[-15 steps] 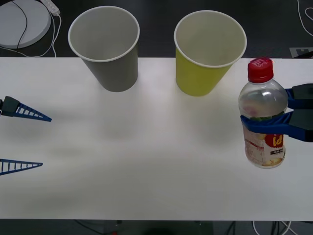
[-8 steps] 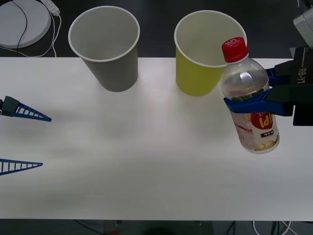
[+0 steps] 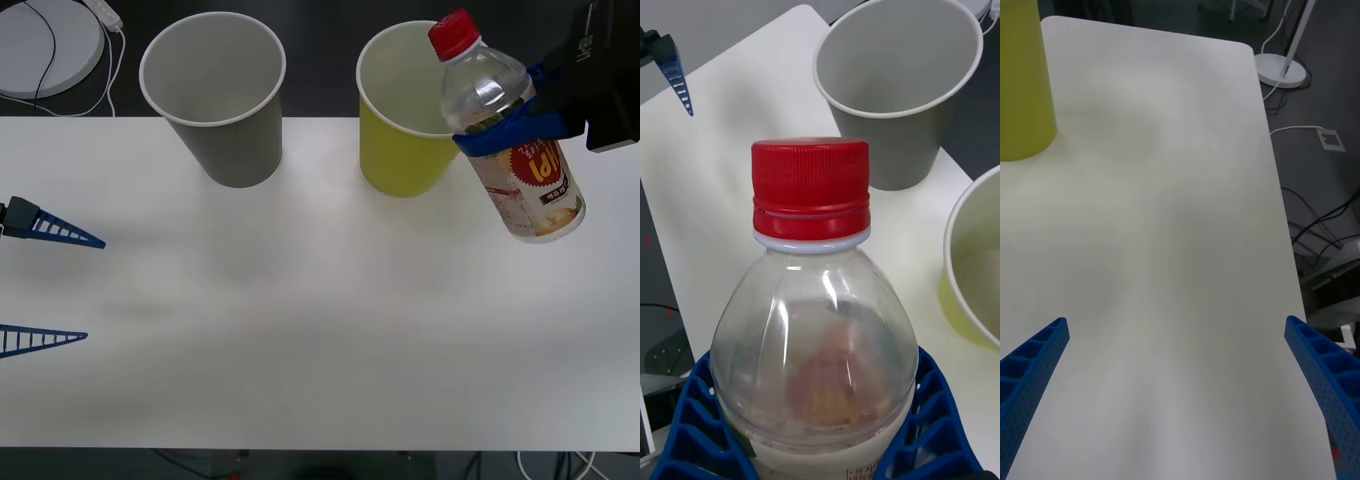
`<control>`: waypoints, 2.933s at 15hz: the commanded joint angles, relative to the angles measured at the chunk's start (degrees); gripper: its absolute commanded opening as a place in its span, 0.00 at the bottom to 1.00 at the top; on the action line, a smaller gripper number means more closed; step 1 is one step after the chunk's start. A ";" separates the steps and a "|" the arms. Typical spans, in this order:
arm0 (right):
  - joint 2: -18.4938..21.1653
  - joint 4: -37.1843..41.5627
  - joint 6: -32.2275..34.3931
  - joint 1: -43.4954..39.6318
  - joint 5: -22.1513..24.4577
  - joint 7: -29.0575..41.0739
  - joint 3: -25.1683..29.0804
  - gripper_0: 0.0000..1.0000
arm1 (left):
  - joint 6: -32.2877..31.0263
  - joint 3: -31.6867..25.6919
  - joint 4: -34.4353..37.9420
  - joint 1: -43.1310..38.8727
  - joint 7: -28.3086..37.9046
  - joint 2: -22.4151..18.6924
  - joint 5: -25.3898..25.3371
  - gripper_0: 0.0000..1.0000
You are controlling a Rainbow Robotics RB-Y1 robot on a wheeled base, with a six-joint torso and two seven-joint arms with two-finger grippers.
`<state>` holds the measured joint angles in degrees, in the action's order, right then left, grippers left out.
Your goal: Put the can into the green bin and the plastic bottle into the gray bin
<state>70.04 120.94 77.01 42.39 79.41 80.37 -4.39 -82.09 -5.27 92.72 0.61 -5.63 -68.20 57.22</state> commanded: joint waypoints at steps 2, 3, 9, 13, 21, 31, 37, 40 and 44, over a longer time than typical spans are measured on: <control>-0.69 -8.35 2.97 12.63 -0.22 0.05 -9.50 0.00 | 0.00 0.00 0.00 0.00 0.00 0.00 0.00 1.00; -1.31 -10.55 3.41 15.44 0.04 0.05 -11.52 0.00 | 0.00 0.00 0.00 0.00 0.00 0.00 0.00 1.00; -6.49 -23.64 5.78 30.91 1.63 0.05 -23.65 0.00 | 0.00 0.00 0.00 0.00 0.00 0.00 0.00 1.00; -9.57 -30.50 5.78 38.03 3.38 0.05 -29.98 0.00 | 0.00 0.00 0.00 0.00 0.00 0.00 0.00 1.00; -18.18 -43.33 5.78 47.78 9.45 0.13 -37.27 0.00 | 0.00 0.00 0.00 0.00 0.00 0.00 0.00 1.00; -29.78 -60.91 5.69 57.63 14.55 0.13 -42.46 0.00 | 0.00 0.00 0.00 0.00 0.00 0.00 0.00 1.00; -38.31 -72.95 3.50 62.20 18.24 0.22 -42.72 0.00 | 0.00 0.00 0.00 0.00 0.00 0.00 0.00 1.00; -42.09 -78.14 2.09 64.39 19.56 0.22 -43.25 0.00 | 0.00 0.00 0.00 0.00 0.00 0.00 0.00 1.00; -47.10 -84.46 -1.25 67.29 19.64 0.92 -45.98 0.00 | 0.00 0.00 0.00 0.00 0.00 0.00 0.00 1.00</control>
<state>23.89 37.62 76.51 109.25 98.89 81.04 -50.03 -82.09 -5.27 92.72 0.61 -5.62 -68.20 57.22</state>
